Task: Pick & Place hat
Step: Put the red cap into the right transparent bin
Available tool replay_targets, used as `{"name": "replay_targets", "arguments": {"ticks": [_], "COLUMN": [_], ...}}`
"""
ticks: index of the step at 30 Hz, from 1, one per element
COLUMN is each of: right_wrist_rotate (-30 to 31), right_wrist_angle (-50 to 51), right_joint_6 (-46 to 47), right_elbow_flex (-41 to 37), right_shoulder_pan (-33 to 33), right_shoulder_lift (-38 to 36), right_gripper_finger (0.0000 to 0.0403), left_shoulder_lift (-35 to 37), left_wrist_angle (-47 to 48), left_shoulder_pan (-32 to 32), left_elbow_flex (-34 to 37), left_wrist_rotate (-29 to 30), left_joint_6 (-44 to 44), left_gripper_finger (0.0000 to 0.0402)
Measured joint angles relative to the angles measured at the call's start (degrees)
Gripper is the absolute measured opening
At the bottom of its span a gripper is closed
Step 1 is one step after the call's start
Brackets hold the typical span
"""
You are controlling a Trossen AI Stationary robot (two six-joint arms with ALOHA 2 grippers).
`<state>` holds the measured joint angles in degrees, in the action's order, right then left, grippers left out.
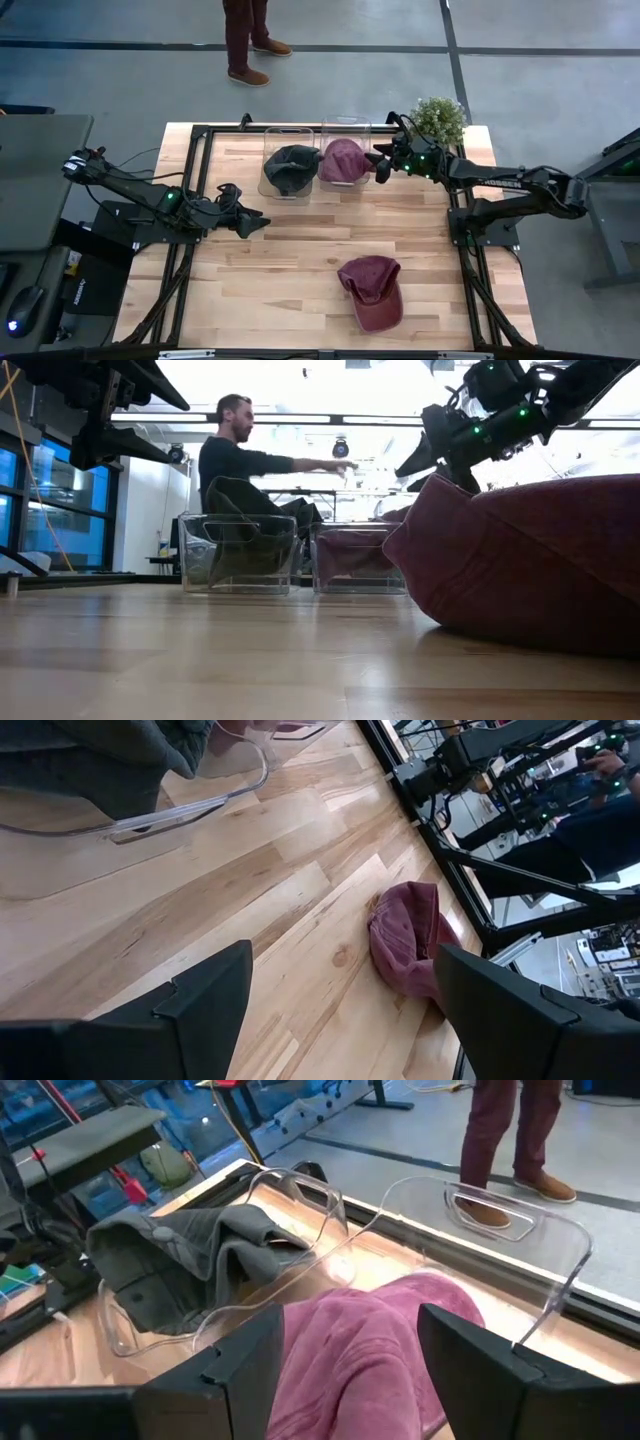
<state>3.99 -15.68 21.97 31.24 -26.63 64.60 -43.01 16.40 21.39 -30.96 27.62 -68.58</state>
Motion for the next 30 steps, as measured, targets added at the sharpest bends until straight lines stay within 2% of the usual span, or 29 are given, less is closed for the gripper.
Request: {"name": "replay_targets", "arguments": {"ticks": [9, 23, 30], "right_wrist_rotate": [-3.3, -3.7, -3.5], "right_wrist_angle": [5.4, 41.3, 49.3], "right_joint_6": [-4.4, -9.4, -9.1], "right_elbow_flex": [4.5, 25.2, 31.3], "right_shoulder_pan": [0.8, 6.8, 10.1], "right_shoulder_lift": [0.0, 0.0, 0.0], "right_gripper_finger": [0.0224, 0.0224, 0.0224], "left_shoulder_lift": [0.0, 0.0, 0.0], "left_wrist_angle": [0.0, 0.0, 0.0], "left_shoulder_pan": [0.0, 0.0, 0.0], "left_elbow_flex": [0.0, 0.0, 0.0], "left_wrist_rotate": [0.0, -0.1, -0.1], "left_joint_6": [0.0, -0.3, -0.3], "left_gripper_finger": [0.0302, 0.0302, 0.0302]}}
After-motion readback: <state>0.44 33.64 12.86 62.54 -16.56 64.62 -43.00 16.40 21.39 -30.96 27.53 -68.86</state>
